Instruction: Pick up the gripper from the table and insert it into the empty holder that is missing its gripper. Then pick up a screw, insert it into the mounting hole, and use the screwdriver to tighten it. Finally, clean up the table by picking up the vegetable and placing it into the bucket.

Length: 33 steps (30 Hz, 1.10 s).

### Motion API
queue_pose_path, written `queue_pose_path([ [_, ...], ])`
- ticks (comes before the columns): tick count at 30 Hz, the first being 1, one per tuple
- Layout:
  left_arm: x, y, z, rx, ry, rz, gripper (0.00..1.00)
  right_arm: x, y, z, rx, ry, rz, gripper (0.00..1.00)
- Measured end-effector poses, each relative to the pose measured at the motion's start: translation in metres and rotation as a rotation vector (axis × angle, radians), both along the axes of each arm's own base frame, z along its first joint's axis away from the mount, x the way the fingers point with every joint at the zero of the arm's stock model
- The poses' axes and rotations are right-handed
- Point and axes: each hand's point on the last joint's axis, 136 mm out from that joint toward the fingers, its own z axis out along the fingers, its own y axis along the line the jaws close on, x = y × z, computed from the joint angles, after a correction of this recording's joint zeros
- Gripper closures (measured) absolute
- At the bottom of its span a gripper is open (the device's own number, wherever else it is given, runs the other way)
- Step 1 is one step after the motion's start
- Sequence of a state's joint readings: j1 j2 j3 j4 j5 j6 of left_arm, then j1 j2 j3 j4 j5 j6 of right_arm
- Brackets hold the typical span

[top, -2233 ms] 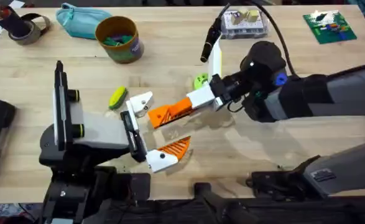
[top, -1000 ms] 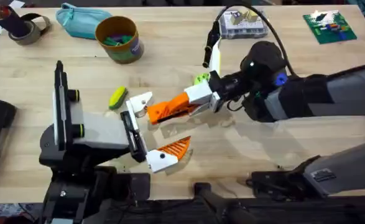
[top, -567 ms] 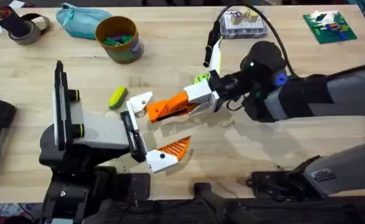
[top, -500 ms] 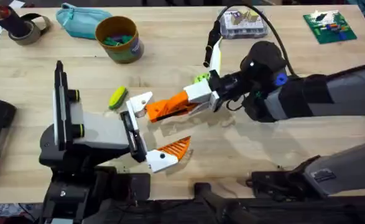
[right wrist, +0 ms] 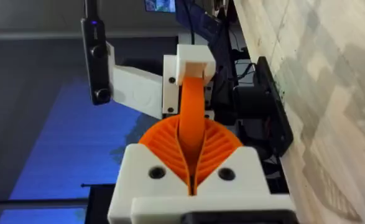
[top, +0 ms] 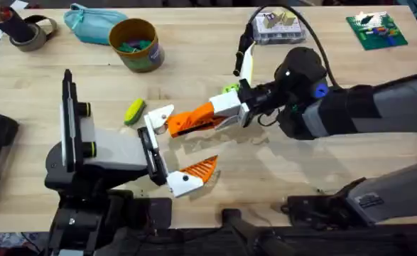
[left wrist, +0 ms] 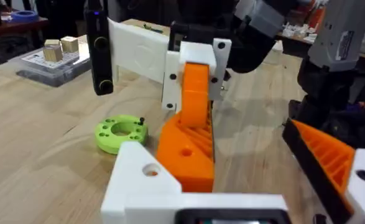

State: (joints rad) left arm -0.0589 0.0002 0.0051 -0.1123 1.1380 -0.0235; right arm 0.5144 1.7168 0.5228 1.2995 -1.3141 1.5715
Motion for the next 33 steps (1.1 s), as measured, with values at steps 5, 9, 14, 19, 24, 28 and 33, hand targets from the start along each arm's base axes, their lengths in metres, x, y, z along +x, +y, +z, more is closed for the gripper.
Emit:
queue_pose_path([
  [5,0.0,0.0,0.0001,0.0,-0.001,0.0,0.013,0.001,0.0025,-0.0003,-0.001,0.002,-0.013,0.978],
  [9,0.0003,0.0001,0.0001,0.0,-0.001,0.002,0.013,0.0012,0.0047,-0.0003,-0.001,0.003,-0.021,0.978],
  [14,0.0005,0.0002,0.0001,0.0,-0.001,0.003,0.014,0.0009,0.0058,-0.0003,-0.001,0.003,-0.022,0.978],
  [19,0.0007,0.0003,0.0001,0.0,-0.001,0.004,0.014,0.0009,0.0059,-0.0003,-0.001,0.003,-0.023,0.978],
  [24,0.0009,0.0004,0.0,0.001,-0.001,0.006,0.014,0.0013,0.0072,-0.0004,-0.001,0.002,-0.029,0.978],
  [28,0.0015,0.0006,0.0001,0.001,-0.002,0.009,0.015,0.0015,0.0088,-0.0004,-0.001,0.003,-0.035,0.978],
  [33,0.0019,0.0007,0.0001,0.001,-0.002,0.011,0.013,0.0019,0.0101,-0.0005,-0.001,0.002,-0.041,0.978],
])
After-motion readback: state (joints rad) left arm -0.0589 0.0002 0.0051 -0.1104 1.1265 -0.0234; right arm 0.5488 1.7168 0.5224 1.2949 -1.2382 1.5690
